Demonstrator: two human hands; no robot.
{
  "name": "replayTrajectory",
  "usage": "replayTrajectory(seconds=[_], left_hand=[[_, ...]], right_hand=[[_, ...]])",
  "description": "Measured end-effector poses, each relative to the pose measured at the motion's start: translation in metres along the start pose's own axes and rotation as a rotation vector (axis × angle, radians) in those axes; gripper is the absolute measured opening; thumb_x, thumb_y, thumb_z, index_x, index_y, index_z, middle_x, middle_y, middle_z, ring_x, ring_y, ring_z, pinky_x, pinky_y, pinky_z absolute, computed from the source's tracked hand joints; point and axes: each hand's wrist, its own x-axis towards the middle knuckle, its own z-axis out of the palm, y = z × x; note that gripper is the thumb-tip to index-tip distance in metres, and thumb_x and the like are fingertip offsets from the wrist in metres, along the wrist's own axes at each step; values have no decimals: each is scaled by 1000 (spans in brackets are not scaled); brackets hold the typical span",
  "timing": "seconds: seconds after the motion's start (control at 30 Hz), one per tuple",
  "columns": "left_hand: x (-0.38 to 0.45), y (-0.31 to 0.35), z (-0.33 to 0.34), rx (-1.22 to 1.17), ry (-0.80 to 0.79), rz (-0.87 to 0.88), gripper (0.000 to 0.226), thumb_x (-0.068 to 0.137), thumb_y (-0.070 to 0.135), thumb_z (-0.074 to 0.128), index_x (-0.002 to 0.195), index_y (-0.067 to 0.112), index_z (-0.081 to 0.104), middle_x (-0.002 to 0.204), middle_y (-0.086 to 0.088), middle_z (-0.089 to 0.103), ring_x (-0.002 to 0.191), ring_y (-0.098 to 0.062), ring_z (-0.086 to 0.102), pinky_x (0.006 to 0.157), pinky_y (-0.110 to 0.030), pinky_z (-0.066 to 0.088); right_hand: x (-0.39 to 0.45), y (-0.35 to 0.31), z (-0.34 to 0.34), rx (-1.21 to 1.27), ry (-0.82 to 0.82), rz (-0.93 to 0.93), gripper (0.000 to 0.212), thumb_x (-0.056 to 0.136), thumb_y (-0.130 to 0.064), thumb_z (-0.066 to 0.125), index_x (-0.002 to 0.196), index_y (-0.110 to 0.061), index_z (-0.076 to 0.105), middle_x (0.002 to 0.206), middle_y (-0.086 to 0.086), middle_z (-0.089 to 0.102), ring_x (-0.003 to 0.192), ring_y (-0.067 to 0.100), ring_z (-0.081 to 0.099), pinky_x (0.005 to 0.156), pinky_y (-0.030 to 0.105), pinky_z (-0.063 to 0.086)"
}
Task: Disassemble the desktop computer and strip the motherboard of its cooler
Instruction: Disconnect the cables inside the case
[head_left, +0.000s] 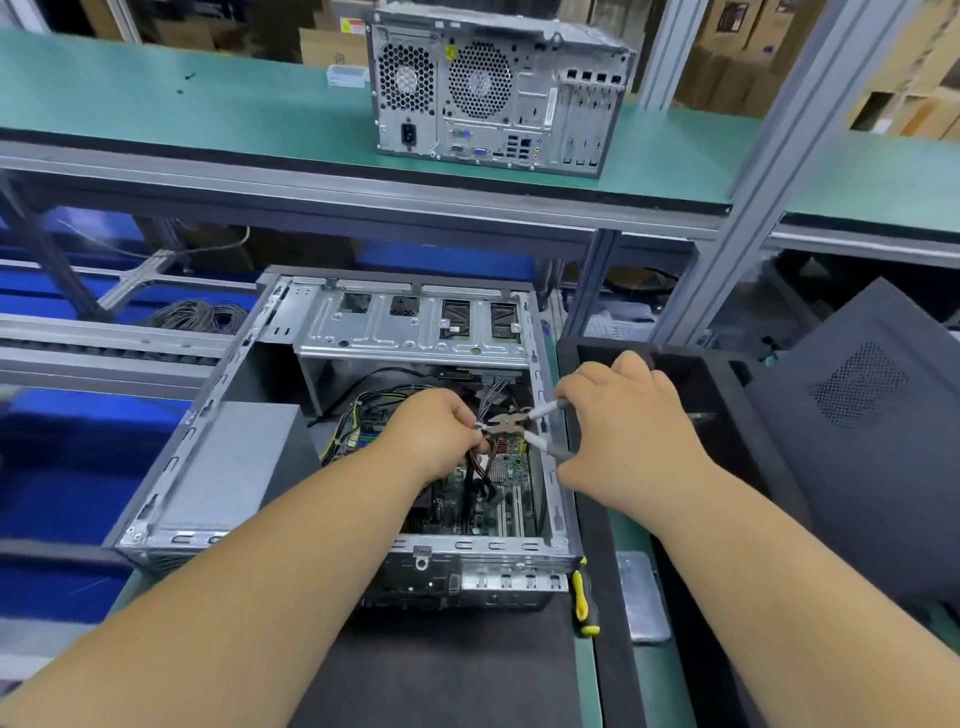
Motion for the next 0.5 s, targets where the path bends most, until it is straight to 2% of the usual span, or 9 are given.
replayTrajectory(seconds=[0.13, 0.2, 0.27, 0.37, 0.5], left_hand=[[-1, -2, 0, -53, -3, 12, 6, 86, 9, 64, 89, 13, 66, 78, 0, 75, 77, -20, 71, 76, -37, 58], [0, -3, 0, -56, -10, 12, 6, 86, 9, 64, 89, 13, 66, 76, 1, 75, 72, -17, 71, 75, -35, 58], [-1, -2, 0, -58, -22, 13, 7, 85, 9, 63, 89, 14, 66, 72, 5, 74, 67, -14, 68, 74, -34, 57], [-1, -1, 1, -48, -37, 15, 9, 84, 9, 60, 88, 15, 66, 73, 6, 74, 77, -20, 70, 80, -40, 58], [-2, -1, 1, -33, -43, 20, 13, 83, 9, 56, 87, 15, 67, 72, 7, 74, 75, -21, 67, 79, -43, 56]], right_hand=[[1, -3, 1, 38, -10, 0, 43, 76, -45, 67, 113, -28, 55, 109, -10, 51, 98, 19, 34, 83, 34, 33], [2, -4, 1, 43, -18, 1, 44, 74, -42, 68, 115, -28, 55, 109, -9, 52, 99, 19, 35, 85, 35, 34], [3, -4, 1, 46, -22, 3, 46, 72, -39, 69, 115, -27, 56, 108, -9, 52, 100, 19, 36, 84, 35, 34], [3, -2, 0, 56, -35, 5, 46, 73, -42, 69, 114, -28, 58, 108, -9, 54, 101, 18, 38, 83, 34, 36], [3, -1, 0, 78, -59, 32, 43, 72, -44, 70, 112, -28, 60, 105, -10, 55, 97, 17, 40, 78, 32, 38]])
